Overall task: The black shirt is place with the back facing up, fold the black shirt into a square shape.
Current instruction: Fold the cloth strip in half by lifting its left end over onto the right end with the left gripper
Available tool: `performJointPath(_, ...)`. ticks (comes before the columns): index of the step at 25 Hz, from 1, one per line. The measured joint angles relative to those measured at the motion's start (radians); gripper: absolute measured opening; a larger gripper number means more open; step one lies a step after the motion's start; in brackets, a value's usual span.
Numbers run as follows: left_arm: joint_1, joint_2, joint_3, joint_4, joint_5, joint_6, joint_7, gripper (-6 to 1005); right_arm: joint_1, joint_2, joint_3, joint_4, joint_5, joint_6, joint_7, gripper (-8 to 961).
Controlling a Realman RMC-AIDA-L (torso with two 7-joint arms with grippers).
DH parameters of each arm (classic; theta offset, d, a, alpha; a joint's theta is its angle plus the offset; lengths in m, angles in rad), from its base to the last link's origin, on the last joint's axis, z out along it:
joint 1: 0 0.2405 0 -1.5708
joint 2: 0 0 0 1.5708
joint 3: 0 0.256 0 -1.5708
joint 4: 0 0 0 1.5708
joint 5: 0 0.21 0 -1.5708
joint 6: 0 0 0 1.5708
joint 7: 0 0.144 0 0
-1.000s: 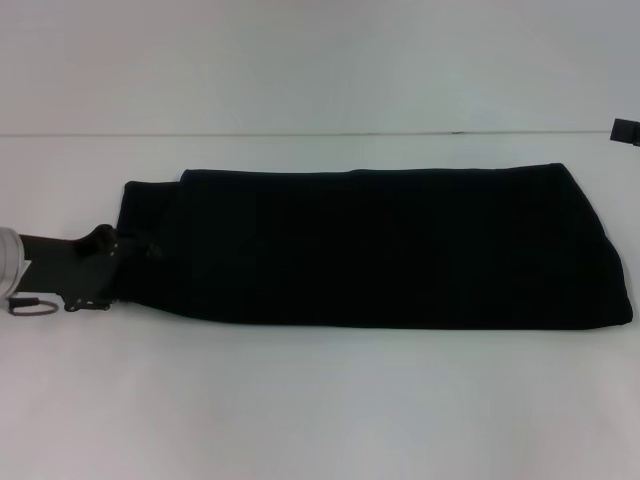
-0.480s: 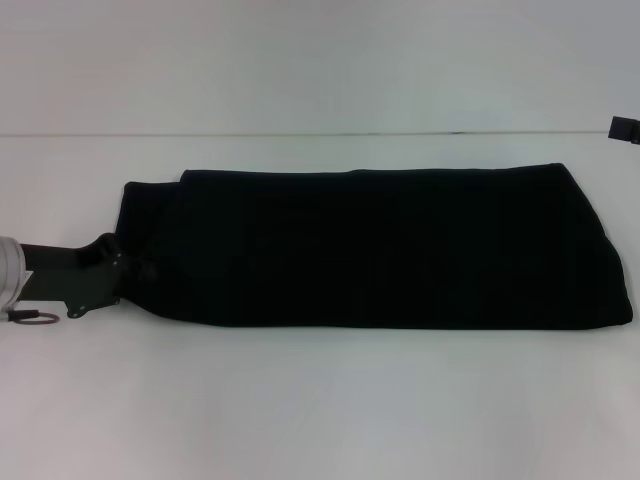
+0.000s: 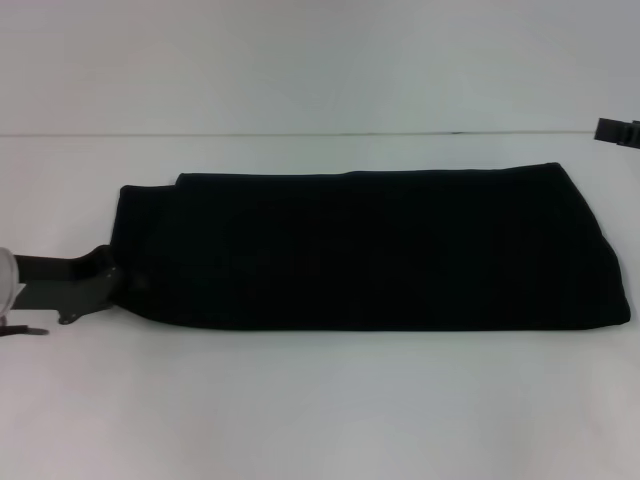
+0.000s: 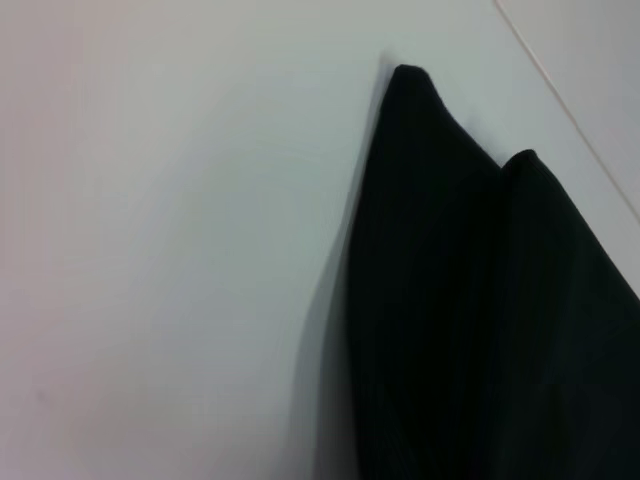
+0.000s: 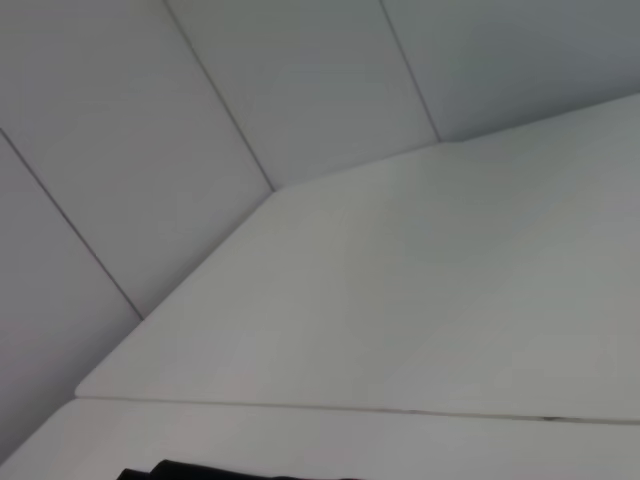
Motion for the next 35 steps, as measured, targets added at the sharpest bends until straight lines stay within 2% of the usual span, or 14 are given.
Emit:
performJointPath(6, 0.054, 0.005, -0.085, 0.082, -0.001, 0.042, 0.158, 89, 0.029, 0.047, -0.007, 0.019, 0.040, 0.076, -0.012, 897)
performJointPath(12, 0.138, 0.046, -0.181, 0.220, 0.002, 0.109, 0.196, 95, 0.075, 0.078, -0.029, 0.028, 0.049, 0.117, -0.008, 897)
performJointPath(16, 0.166, 0.074, -0.210, 0.299, 0.008, 0.147, 0.197, 99, 0.090, 0.091, -0.031, 0.030, 0.050, 0.137, -0.022, 897)
performJointPath(20, 0.144, 0.096, -0.213, 0.332, -0.001, 0.229, 0.206, 102, 0.091, 0.095, -0.030, 0.040, 0.054, 0.139, -0.037, 897)
performJointPath(23, 0.081, 0.106, -0.198, 0.313, -0.078, 0.352, 0.240, 105, 0.076, 0.094, -0.029, 0.040, 0.072, 0.137, -0.043, 896)
performJointPath(25, 0.015, 0.104, -0.143, 0.270, -0.161, 0.424, 0.254, 107, 0.061, 0.092, -0.030, 0.041, 0.092, 0.127, -0.057, 896)
performJointPath(27, -0.050, 0.083, -0.053, 0.216, -0.236, 0.447, 0.261, 109, 0.043, 0.089, -0.030, 0.041, 0.110, 0.117, -0.074, 896)
performJointPath(29, -0.116, 0.046, 0.035, 0.164, -0.285, 0.427, 0.266, 111, 0.024, 0.084, -0.027, 0.040, 0.121, 0.100, -0.090, 896)
performJointPath(31, -0.176, -0.008, 0.100, 0.122, -0.301, 0.379, 0.270, 112, 0.009, 0.079, -0.024, 0.035, 0.128, 0.079, -0.096, 896)
performJointPath(33, -0.222, -0.081, 0.150, 0.095, -0.303, 0.305, 0.277, 114, -0.008, 0.069, -0.023, 0.031, 0.136, 0.057, -0.103, 896)
performJointPath(35, -0.239, -0.155, 0.169, 0.073, -0.312, 0.223, 0.286, 116, -0.022, 0.056, -0.023, 0.030, 0.143, 0.040, -0.108, 896)
